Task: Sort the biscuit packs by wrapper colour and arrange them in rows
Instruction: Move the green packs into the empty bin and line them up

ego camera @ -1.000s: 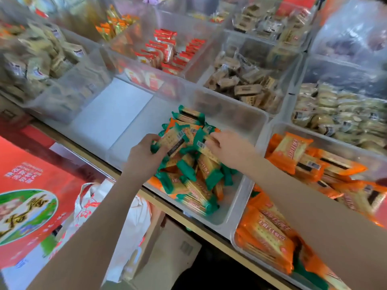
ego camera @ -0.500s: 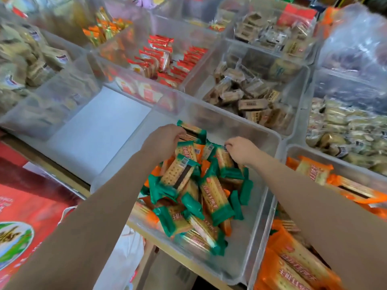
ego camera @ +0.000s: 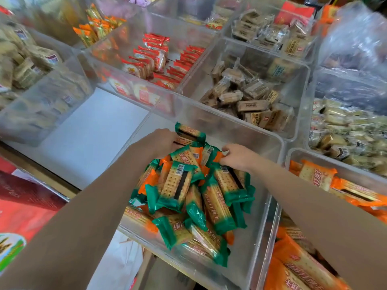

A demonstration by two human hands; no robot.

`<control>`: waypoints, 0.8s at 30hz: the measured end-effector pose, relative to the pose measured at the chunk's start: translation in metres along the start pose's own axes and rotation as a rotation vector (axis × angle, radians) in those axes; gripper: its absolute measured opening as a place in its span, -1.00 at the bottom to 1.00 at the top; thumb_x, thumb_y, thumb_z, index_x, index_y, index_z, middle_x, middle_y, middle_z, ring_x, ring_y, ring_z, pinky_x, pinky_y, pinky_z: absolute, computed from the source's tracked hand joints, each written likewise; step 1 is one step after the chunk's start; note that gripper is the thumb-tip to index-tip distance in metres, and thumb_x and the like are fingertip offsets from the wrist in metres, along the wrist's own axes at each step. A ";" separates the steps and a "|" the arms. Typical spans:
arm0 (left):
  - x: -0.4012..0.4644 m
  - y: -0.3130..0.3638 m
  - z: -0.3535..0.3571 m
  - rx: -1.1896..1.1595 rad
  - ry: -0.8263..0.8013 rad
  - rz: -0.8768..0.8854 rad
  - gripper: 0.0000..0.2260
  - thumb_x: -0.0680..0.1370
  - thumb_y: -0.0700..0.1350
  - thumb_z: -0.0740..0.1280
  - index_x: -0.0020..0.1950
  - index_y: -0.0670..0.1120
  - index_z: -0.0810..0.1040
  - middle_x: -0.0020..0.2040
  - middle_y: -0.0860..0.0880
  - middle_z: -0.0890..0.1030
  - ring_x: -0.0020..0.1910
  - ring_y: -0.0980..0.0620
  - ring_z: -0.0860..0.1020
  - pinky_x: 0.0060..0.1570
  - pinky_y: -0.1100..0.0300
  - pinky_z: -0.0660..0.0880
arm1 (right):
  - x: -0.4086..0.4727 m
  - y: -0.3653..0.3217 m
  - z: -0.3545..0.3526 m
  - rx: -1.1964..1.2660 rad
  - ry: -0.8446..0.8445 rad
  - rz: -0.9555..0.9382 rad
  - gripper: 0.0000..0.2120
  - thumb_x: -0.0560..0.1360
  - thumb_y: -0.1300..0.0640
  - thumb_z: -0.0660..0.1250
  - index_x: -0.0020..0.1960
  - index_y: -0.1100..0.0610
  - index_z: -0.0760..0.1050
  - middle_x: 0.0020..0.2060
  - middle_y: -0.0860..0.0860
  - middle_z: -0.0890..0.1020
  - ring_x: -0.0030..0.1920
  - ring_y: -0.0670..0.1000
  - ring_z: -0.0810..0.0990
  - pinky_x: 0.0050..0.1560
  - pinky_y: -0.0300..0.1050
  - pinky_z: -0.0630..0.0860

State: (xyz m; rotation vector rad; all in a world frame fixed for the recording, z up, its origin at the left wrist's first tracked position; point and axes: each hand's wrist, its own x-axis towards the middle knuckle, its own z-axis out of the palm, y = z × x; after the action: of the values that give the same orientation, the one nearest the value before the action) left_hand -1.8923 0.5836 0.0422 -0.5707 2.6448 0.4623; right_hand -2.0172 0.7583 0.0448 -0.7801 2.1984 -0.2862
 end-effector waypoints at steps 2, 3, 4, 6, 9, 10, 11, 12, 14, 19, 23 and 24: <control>-0.002 0.000 0.000 0.033 0.001 0.001 -0.71 0.61 -0.01 0.16 0.13 -0.20 0.51 0.03 -0.16 0.57 -0.07 -0.07 0.48 0.02 0.06 0.43 | 0.001 0.001 0.001 -0.066 -0.007 -0.058 -0.69 0.48 0.08 0.32 0.06 0.32 0.55 0.01 0.23 0.61 -0.08 0.10 0.52 -0.09 -0.04 0.42; -0.004 -0.001 0.001 0.041 0.001 -0.001 -0.71 0.61 0.00 0.17 0.08 -0.19 0.54 0.01 -0.16 0.59 -0.10 -0.07 0.49 0.03 0.04 0.44 | 0.001 0.003 0.000 -0.067 -0.002 -0.074 -0.73 0.47 0.07 0.35 0.02 0.28 0.57 -0.02 0.19 0.63 -0.07 0.10 0.54 -0.06 -0.03 0.44; -0.006 -0.001 0.003 0.039 0.002 -0.003 -0.71 0.60 0.01 0.19 0.04 -0.19 0.56 -0.02 -0.15 0.60 -0.13 -0.07 0.49 0.02 0.02 0.46 | 0.002 0.005 0.000 -0.038 0.006 -0.088 -0.78 0.46 0.07 0.38 -0.01 0.22 0.58 -0.03 0.14 0.63 -0.02 0.09 0.55 0.01 -0.03 0.45; -0.011 0.000 0.005 0.009 0.019 -0.001 -0.75 0.58 -0.01 0.23 0.03 -0.17 0.57 -0.04 -0.14 0.60 -0.14 -0.08 0.49 -0.01 0.01 0.47 | 0.000 0.007 -0.001 -0.004 0.024 -0.122 -0.85 0.44 0.10 0.41 -0.03 0.11 0.53 -0.02 0.05 0.60 0.02 0.05 0.53 0.03 -0.07 0.45; -0.022 0.012 0.005 -0.057 0.077 -0.012 -0.78 0.56 -0.06 0.26 0.15 -0.12 0.50 0.02 -0.10 0.55 -0.05 -0.05 0.46 -0.06 0.08 0.42 | -0.008 0.011 0.000 -0.054 0.133 -0.210 -0.89 0.49 0.13 0.35 -0.01 0.05 0.45 -0.08 -0.05 0.52 -0.06 -0.05 0.47 -0.11 -0.21 0.34; -0.027 0.018 0.004 -0.082 0.129 -0.023 -0.78 0.56 -0.05 0.27 0.17 -0.10 0.47 0.02 -0.10 0.55 -0.05 -0.03 0.45 -0.10 0.10 0.40 | -0.015 0.012 -0.001 -0.012 0.207 -0.241 -0.90 0.51 0.13 0.32 0.00 0.03 0.43 -0.12 -0.09 0.52 -0.12 -0.10 0.48 -0.16 -0.27 0.35; -0.033 0.023 0.003 -0.113 0.204 -0.036 -0.77 0.55 -0.03 0.28 0.17 -0.08 0.47 0.01 -0.08 0.55 -0.08 -0.01 0.44 -0.14 0.12 0.37 | -0.025 0.012 -0.003 0.071 0.286 -0.262 -0.90 0.52 0.14 0.30 0.01 0.02 0.42 -0.17 -0.14 0.53 -0.17 -0.17 0.49 -0.22 -0.34 0.36; -0.039 0.029 0.000 -0.147 0.289 -0.045 -0.76 0.55 -0.01 0.29 0.17 -0.06 0.47 -0.02 -0.06 0.55 -0.10 0.01 0.43 -0.17 0.15 0.35 | -0.036 0.012 -0.007 0.181 0.368 -0.274 -0.90 0.54 0.14 0.28 0.02 0.01 0.40 -0.19 -0.18 0.52 -0.19 -0.23 0.49 -0.24 -0.41 0.37; -0.052 0.043 -0.007 -0.239 0.449 -0.039 -0.74 0.53 0.00 0.31 0.17 -0.06 0.50 -0.05 0.00 0.55 -0.12 0.04 0.44 -0.16 0.18 0.34 | -0.064 0.016 -0.017 0.428 0.522 -0.286 -0.92 0.56 0.14 0.24 0.03 -0.01 0.39 -0.15 -0.17 0.54 -0.13 -0.21 0.52 -0.14 -0.37 0.45; -0.081 0.096 -0.019 -0.440 0.550 0.100 -0.77 0.51 0.00 0.34 0.13 -0.02 0.51 -0.10 0.14 0.47 -0.22 0.22 0.40 -0.29 0.45 0.25 | -0.131 0.055 -0.045 0.795 0.753 -0.205 -0.83 0.60 0.09 0.17 -0.12 -0.08 0.45 -0.34 -0.16 0.56 -0.36 -0.22 0.52 -0.30 -0.25 0.47; -0.090 0.140 -0.012 -0.465 0.477 0.268 -0.77 0.49 0.02 0.36 0.12 0.03 0.52 -0.16 0.26 0.44 -0.24 0.39 0.39 -0.20 0.58 0.29 | -0.161 0.110 -0.049 0.654 0.828 0.000 -0.81 0.57 0.07 0.21 -0.20 0.01 0.49 -0.41 -0.10 0.55 -0.38 -0.10 0.47 -0.32 -0.15 0.39; -0.091 0.151 -0.009 -0.474 0.457 0.299 -0.76 0.49 0.03 0.36 0.13 0.04 0.52 -0.16 0.27 0.44 -0.24 0.40 0.39 -0.18 0.60 0.28 | -0.166 0.124 -0.049 0.601 0.849 0.035 -0.83 0.56 0.06 0.23 -0.17 0.03 0.51 -0.33 -0.01 0.57 -0.31 -0.03 0.49 -0.27 -0.11 0.39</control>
State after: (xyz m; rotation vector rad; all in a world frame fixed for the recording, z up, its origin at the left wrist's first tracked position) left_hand -1.8868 0.7390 0.1248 -0.4531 3.0839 1.1963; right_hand -2.0225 0.9562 0.1236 -0.2851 2.6358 -1.3893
